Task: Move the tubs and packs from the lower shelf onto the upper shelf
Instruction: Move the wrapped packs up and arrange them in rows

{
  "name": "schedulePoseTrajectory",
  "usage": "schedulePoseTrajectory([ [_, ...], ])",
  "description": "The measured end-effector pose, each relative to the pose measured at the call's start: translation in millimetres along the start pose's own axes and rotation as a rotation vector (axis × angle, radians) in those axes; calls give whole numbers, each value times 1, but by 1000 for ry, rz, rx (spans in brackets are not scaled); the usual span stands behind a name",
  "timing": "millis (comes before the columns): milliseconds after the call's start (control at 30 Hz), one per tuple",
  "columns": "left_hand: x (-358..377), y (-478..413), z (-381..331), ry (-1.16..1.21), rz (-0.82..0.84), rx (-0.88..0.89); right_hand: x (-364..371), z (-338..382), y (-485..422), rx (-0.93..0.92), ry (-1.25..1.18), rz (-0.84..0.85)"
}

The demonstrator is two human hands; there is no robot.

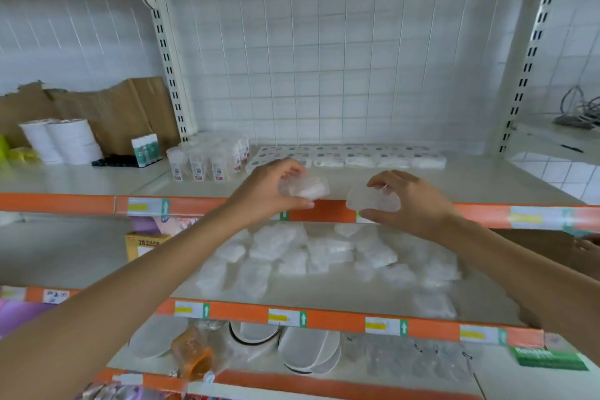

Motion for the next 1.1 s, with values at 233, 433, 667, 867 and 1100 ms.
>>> schedulePoseTrajectory([
  [233,2,-87,27,-6,-16,16,16,-45,-59,29,24,74],
  [433,17,-155,46,17,-6,61,42,-73,-99,5,97,232],
  [667,45,-212,58,90,57,82,52,-85,-115,-67,87,362],
  [867,59,-236,62,125,86,70,27,-98,-162,148,-347,-185],
  [1100,62,-253,64,143,92,23,58,-119,-226,398,-632,-101],
])
Point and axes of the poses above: each hand's wrist, its own y-axis away from the middle knuckle, its own x-axis out of the palm, z = x × y, the point moved 5 cm from there along -y, towards the middle knuckle, and after that the axes turned 6 degrees about -x, right-handed, at the moved point
